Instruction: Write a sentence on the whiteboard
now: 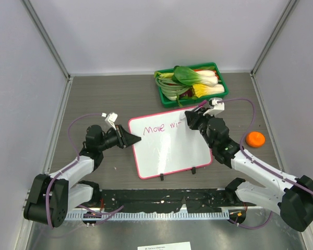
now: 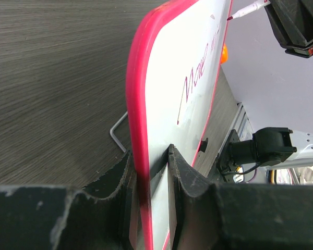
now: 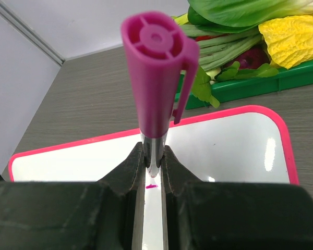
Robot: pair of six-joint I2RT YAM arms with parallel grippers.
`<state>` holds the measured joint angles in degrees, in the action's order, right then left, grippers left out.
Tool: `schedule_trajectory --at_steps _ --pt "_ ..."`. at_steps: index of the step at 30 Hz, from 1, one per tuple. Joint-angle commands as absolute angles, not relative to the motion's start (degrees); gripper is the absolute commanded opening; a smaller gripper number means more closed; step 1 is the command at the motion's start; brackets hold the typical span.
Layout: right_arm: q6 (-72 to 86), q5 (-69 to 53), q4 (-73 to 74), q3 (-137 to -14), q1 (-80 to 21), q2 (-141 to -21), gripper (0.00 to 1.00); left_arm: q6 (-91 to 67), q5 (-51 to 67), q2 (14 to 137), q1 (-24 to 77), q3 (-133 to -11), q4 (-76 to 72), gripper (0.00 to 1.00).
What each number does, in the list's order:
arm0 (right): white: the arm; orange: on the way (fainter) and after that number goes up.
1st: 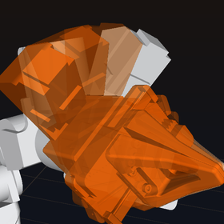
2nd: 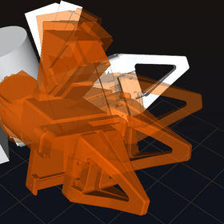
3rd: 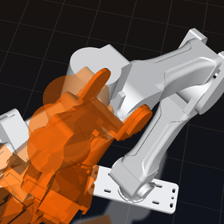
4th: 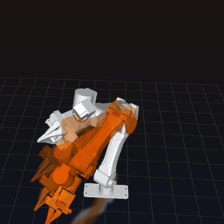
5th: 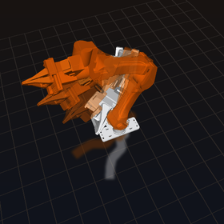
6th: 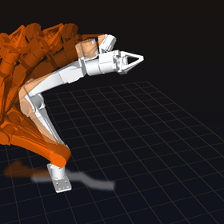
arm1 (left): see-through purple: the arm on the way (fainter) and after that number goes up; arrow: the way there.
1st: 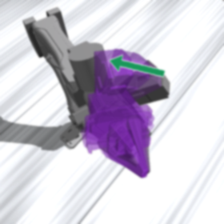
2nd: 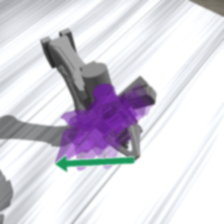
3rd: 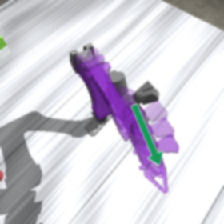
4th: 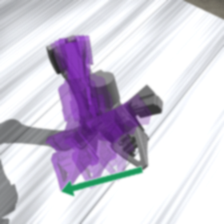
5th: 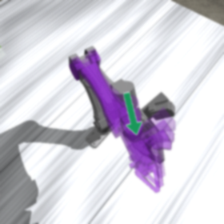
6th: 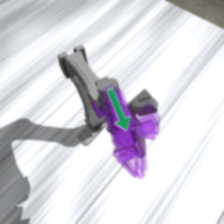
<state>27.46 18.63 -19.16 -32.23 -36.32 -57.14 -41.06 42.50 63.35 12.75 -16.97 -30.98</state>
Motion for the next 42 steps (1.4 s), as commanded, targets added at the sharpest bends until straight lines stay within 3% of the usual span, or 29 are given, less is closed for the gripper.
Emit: schedule_trajectory --at_steps 1,42 --pt "28.0 17.8 -22.9 -35.2 -36.1 -58.8 0.01 -34.2 37.4 63.5 12.7 -16.0 -28.3 0.0" --pt "28.7 17.7 -14.9 -29.3 -36.1 -54.6 0.01 -34.0 37.0 62.7 12.7 -15.9 -27.8 0.0"
